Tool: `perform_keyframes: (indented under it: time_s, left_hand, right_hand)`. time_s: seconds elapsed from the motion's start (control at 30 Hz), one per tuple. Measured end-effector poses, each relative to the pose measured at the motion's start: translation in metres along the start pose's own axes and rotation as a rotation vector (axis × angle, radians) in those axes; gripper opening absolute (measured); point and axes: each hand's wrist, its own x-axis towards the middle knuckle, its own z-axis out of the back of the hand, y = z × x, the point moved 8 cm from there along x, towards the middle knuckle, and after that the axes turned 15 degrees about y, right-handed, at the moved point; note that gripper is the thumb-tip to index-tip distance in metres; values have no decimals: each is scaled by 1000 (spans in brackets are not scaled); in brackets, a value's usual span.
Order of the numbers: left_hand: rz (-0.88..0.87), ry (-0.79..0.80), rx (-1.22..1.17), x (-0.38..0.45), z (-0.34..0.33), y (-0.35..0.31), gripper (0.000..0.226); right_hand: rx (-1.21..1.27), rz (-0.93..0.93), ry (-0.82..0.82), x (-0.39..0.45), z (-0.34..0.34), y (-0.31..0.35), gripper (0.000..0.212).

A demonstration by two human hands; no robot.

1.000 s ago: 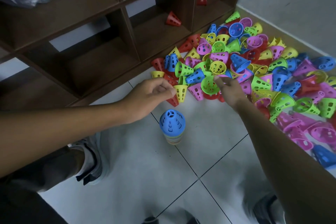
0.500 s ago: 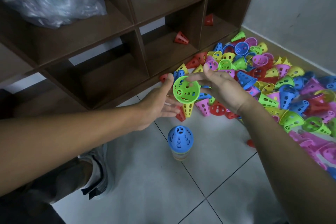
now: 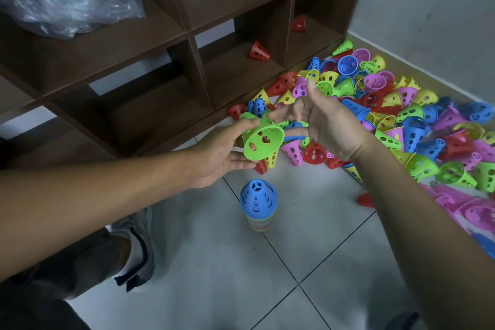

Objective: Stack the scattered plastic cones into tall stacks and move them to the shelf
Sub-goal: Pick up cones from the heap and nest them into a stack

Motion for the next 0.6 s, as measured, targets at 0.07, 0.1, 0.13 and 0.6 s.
perform_keyframes:
  time_s: [0.07,0.1,0.13,0.6]
  left_hand:
    - [-11,12,40,0,-1,-1,29]
    - [-22,21,68,0,-1,-2,27]
    - [-35,34,102,0,-1,-3,26]
    - [-207,228,640,-21,-22,4,36]
  right_hand:
    - [-18,-8,-64,-5,13,-6,61]
    - [-37,-24,-114,-9,24,-13,61]
    - [-57,-51,-177,-16,36,-20,61]
    - [-807,-833,-627,-144,149,-215,43]
